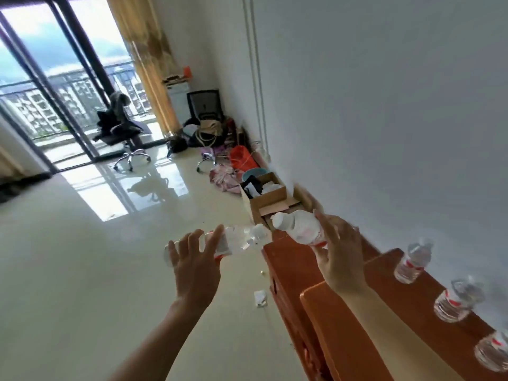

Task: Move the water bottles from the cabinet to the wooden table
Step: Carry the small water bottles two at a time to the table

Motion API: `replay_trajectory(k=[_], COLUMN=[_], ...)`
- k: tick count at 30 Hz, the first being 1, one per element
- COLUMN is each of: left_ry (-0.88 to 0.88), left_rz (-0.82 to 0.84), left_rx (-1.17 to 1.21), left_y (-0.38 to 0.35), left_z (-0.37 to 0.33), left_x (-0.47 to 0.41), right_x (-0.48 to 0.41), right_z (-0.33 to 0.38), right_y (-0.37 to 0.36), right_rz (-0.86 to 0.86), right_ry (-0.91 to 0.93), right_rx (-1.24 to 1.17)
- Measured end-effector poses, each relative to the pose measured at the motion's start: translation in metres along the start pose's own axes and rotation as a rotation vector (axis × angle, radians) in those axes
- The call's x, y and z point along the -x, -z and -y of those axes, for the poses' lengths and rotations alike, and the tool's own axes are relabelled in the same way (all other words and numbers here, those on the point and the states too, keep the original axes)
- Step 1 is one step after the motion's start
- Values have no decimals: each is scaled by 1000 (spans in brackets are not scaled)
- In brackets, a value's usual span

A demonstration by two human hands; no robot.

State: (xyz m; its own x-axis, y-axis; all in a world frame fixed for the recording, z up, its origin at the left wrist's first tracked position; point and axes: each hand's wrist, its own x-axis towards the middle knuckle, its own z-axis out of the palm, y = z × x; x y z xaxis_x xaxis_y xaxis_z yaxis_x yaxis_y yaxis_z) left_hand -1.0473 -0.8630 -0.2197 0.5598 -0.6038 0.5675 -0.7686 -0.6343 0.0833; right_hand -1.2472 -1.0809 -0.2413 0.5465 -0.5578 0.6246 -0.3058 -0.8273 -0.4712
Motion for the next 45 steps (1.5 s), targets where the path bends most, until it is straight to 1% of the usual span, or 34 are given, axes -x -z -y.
replay_trajectory(k=[4,7,10,13,14,17,19,23,26,27,28,31,33,34,36,37,40,43,45], left_ry=[102,188,269,365,365,440,515,623,686,698,723,821,842,852,869,883,915,961,948], left_rz=[-59,-129,-176,-214,-225,-220,-220,-218,-247,-241,-236,-229,-222,-213,-213,-215,-228,-214,-229], left_rx=[-144,-221,-269,-296,-306,-344,-392,-462,-522,-534,-541,-556,-609,-624,-660,-685,-752,-793,-840], left_y=[41,73,104,141,149,187,213,256,277,278,285,295,296,298,301,300,308,321,331], left_z=[78,146,213,299,318,401,453,534,594,604,625,679,725,744,787,811,903,978,1022], left_x=[29,58,92,134,142,184,213,261,295,301,308,321,329,331,332,330,309,285,273], right_x=[-18,-30,-30,-20,-17,-2,10,29,50,55,58,63,67,68,68,66,45,19,0], right_z=[79,154,229,323,341,431,493,593,667,679,706,769,814,831,869,889,968,1040,1084], right_y=[-47,-82,-117,-168,-180,-230,-266,-325,-374,-385,-402,-454,-497,-513,-551,-576,-648,-706,-737], right_rz=[50,141,152,143,150,174,182,205,254,251,278,305,290,324,334,314,347,385,361], right_ry=[121,201,323,454,467,515,590,707,769,786,820,896,925,931,927,936,970,977,1000], right_rx=[-39,-23,-3,6,18,-13,-46,-104,-163,-174,-188,-241,-297,-312,-373,-404,-464,-515,-531])
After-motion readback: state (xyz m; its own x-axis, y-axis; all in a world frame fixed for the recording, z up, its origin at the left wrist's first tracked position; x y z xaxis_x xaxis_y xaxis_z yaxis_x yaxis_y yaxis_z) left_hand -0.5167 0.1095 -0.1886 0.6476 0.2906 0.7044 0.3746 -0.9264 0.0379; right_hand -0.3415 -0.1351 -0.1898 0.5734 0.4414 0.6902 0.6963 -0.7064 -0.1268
